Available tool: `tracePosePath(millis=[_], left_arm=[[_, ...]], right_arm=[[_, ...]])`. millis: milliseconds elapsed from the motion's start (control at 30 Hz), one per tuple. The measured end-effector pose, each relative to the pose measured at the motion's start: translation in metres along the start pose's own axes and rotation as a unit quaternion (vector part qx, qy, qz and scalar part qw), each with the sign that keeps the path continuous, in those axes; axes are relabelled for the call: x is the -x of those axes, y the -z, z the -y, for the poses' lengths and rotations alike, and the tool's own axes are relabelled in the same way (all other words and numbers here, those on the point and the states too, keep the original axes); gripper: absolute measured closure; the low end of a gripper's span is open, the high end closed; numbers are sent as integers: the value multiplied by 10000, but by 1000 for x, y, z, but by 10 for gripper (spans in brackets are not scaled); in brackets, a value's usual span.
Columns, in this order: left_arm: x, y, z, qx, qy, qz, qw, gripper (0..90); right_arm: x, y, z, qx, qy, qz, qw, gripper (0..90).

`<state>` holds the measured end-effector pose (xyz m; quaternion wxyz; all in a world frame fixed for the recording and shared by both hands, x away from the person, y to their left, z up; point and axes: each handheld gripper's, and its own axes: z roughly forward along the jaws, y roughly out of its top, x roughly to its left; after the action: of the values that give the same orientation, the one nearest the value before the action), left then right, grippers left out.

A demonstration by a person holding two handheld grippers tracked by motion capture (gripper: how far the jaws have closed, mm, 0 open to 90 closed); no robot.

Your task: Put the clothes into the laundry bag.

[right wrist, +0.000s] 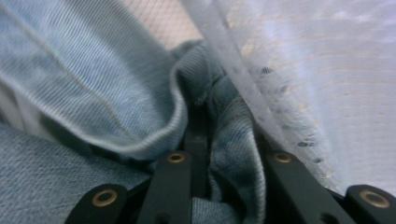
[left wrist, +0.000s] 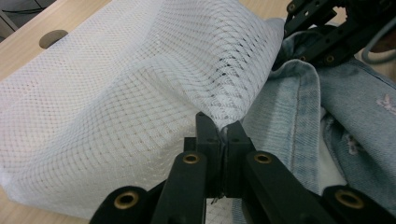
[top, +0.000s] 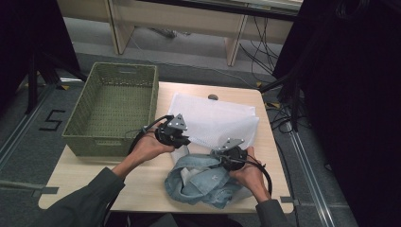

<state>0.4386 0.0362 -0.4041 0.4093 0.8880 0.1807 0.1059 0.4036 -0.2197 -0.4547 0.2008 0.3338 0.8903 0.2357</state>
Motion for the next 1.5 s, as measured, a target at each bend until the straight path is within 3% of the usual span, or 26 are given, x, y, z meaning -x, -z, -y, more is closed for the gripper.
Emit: tracePosePath(millis=[100,167,200,233,267,300,400,433,467,567,633,667,700,733,833,900,933,967,1000,1067,1233,1267,1333,1433,1467,1500], left_arm=[[0,0,0,-8,34,18,10000,878],[1,-1,0,98,184,42,9998,878],[0,-1,0,104,124,68,9998,877],[0,-1,0,104,124,68,9998,876],[-2,-1,0,37,95,69,9999,876],[-2,-1,0,29,114,75,9999,876],[-3,-1,0,102,150,63,9998,874],[-3,-1,1,67,148,72,9998,874],[-2,-1,1,111,279,56,9995,873],[-4,-1,1,121,232,73,9996,872],[-6,-1,2,51,163,90,9998,871],[-5,-1,2,85,261,79,9996,870],[-5,-1,2,85,261,79,9996,870],[-6,-2,2,107,219,90,9997,869],[-6,-2,2,102,247,91,9996,867],[-6,-2,2,95,251,89,9996,867],[-6,-2,2,122,280,107,9995,865],[-6,-2,2,122,280,107,9995,865],[-7,-1,3,25,194,104,9998,864],[-6,-2,3,96,307,88,9994,863],[-8,-2,3,32,241,94,9997,861],[-6,-3,4,29,311,94,9995,863],[-7,-3,4,-1,201,117,9997,867],[-4,-4,4,49,322,119,9994,876],[-6,-2,4,-62,109,129,9998,879],[-4,-3,4,48,230,120,9997,880]], right_arm=[[1,5,-1,68,-113,9,9999,738],[2,14,-4,261,-251,-48,9993,624],[-3,27,-10,564,-275,-146,9979,535],[-3,27,-10,564,-275,-146,9979,535],[-9,42,-17,873,-176,-400,9952,492],[-13,48,-20,1018,-188,-501,9934,476],[-23,58,-27,1234,-81,-596,9905,453],[-35,61,-32,1368,-59,-793,9874,440],[-40,61,-34,1409,55,-877,9861,440],[-61,52,-39,1322,177,-1206,9837,438],[-74,41,-39,1185,404,-1286,9838,427],[-81,34,-39,1218,526,-1299,9826,422],[-81,34,-39,1218,526,-1299,9826,422],[-93,27,-40,1099,605,-1368,9826,412],[-109,19,-43,894,650,-1511,9823,396],[-113,16,-44,815,683,-1537,9824,396],[-122,13,-44,656,847,-1570,9818,389],[-122,13,-44,656,847,-1570,9818,389],[-130,8,-42,531,988,-1570,9812,387],[-136,4,-38,355,1024,-1558,9818,375],[-146,-7,-32,67,1103,-1531,9820,364],[-150,-14,-30,-137,1152,-1457,9825,400],[-152,-21,-27,-283,1306,-1383,9813,545],[-147,-16,-29,-197,1413,-1430,9794,822],[-143,-13,-30,-74,1462,-1365,9798,850],[-140,-8,-32,59,1431,-1339,9806,859]])
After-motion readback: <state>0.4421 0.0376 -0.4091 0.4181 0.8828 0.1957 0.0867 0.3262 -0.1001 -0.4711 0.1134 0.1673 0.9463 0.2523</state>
